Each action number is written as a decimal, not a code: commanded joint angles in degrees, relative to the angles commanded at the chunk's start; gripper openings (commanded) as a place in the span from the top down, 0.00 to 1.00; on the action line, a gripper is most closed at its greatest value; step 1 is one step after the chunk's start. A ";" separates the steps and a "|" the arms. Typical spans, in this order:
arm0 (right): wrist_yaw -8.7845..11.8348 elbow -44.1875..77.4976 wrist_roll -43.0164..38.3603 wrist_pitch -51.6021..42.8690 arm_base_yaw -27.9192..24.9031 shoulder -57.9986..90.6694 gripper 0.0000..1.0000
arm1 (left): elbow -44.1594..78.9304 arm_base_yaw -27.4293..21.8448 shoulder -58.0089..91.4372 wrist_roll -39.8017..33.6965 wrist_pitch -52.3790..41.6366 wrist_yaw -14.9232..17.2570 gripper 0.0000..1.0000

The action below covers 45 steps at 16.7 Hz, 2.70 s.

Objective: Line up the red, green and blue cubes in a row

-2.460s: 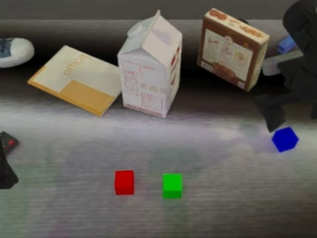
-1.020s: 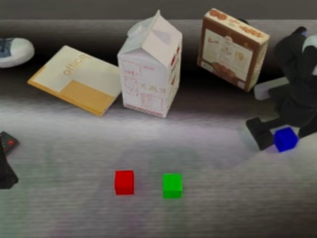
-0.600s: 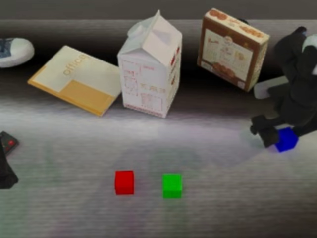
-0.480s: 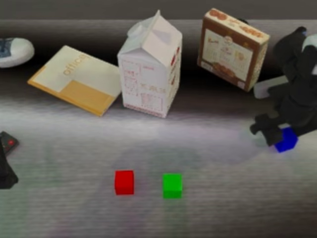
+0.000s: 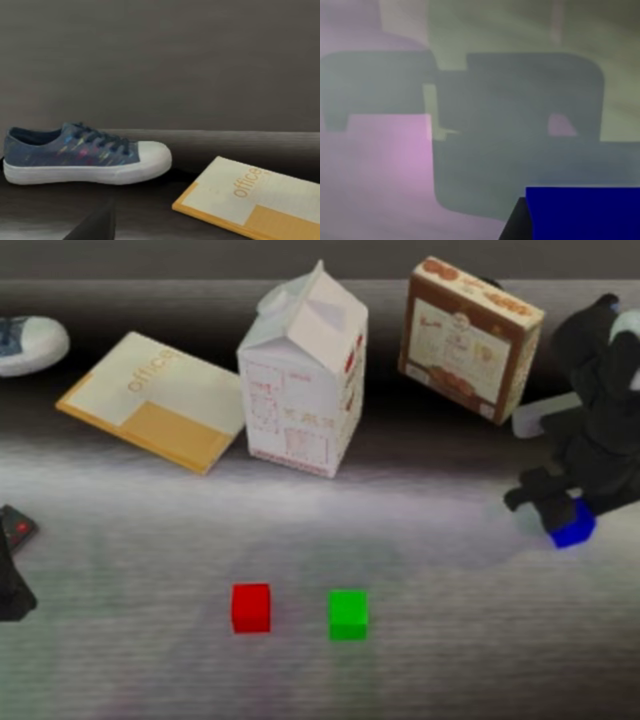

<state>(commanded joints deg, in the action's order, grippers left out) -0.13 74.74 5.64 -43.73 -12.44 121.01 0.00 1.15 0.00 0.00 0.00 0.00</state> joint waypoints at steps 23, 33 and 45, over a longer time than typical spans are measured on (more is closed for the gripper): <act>-0.10 7.09 -20.90 -16.69 -12.61 -11.13 1.00 | 0.00 0.00 0.00 0.00 0.00 0.00 0.00; -0.96 3.29 -44.08 -17.39 -25.82 -16.35 1.00 | 0.00 0.00 0.00 0.00 0.00 0.00 0.00; -0.96 -6.12 -44.49 -2.85 -26.16 -11.27 1.00 | 0.00 0.00 0.00 0.00 0.00 0.00 0.00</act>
<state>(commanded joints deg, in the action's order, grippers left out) -1.09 68.62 -38.85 -46.58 -38.61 109.74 0.00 1.15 0.00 0.00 0.00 0.00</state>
